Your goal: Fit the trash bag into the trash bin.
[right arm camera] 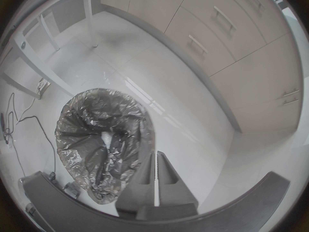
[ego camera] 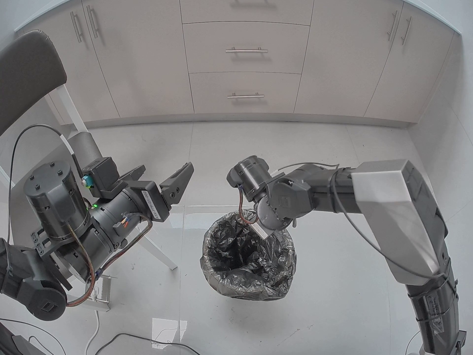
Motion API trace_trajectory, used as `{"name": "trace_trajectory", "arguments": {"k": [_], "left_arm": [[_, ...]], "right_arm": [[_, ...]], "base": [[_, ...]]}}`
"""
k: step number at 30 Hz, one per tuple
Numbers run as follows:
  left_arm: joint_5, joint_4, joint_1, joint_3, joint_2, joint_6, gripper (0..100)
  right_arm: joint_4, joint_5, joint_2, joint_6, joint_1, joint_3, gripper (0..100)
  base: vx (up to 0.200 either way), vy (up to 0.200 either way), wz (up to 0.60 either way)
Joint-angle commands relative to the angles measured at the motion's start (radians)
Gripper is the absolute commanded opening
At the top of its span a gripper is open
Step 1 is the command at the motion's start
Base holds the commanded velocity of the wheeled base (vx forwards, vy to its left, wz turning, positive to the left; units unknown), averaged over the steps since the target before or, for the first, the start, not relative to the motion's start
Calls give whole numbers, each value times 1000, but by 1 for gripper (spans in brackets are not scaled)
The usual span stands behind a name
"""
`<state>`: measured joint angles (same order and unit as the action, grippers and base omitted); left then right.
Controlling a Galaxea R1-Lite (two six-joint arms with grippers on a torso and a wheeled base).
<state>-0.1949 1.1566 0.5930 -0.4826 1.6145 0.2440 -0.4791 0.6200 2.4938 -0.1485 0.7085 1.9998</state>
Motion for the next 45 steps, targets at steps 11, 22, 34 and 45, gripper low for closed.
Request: {"name": "trace_trajectory", "arguments": {"k": [11,22,34,45], "left_arm": [[-15,-106,-119,108,-400,-264,100],[-14,-933,-199,33,-1105,-307,100],[-12,-1287,-466,50,-1464,-305,100],[-32,-1331,-616,231,-1581,-281,100]], "right_arm": [[-79,83,-395,-178,-95,0,0],[-170,202,-719,-164,-100,0,0],[-642,211,-1104,-141,-320,0,0],[-1086,-187,-1342,-22,-601,0,0]], "base": [[0,0,0],[0,0,0],[0,0,0],[0,0,0]]}}
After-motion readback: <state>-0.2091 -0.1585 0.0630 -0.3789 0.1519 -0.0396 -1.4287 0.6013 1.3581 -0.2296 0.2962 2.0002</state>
